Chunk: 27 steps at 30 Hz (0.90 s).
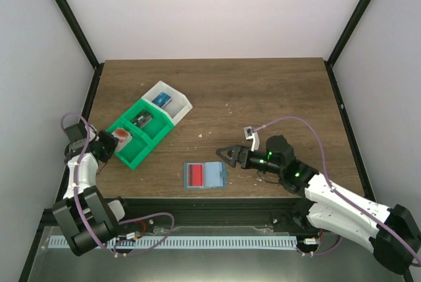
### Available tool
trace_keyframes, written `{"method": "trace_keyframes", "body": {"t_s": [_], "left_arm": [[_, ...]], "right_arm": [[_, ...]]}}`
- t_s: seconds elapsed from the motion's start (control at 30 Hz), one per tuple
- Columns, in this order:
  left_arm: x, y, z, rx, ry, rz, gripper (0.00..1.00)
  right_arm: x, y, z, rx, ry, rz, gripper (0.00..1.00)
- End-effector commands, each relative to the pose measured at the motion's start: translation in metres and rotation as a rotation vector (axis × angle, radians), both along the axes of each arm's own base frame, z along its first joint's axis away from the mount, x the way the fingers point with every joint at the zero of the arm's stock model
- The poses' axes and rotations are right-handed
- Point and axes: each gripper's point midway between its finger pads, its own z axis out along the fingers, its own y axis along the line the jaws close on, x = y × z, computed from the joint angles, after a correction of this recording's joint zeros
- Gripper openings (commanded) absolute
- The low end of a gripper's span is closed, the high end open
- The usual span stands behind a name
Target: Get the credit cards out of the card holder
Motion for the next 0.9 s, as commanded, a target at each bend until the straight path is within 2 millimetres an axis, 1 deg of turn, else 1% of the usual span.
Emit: {"method": "trace_keyframes", "body": {"t_s": [0.0,0.37,0.63,0.87], "left_arm": [[0.008,0.014,0.011,0.064,-0.025,0.026,0.07],[0.009,0.022,0.011,0.093,-0.018,0.057,0.13],[0.010,0.032,0.015,0.124,-0.012,0.103,0.24],[0.007,0.039,0.016,0.153,-0.002,0.140,0.31]], "right_arm": [[0.000,-0.003,0.003,-0.001,-0.011,-0.005,1.00],[0.000,-0.004,0.008,-0.002,-0.017,-0.011,1.00],[-0.001,-0.006,0.006,0.002,-0.007,-0.019,1.00],[0.000,-0.007,0.005,0.000,-0.003,-0.024,1.00]]}}
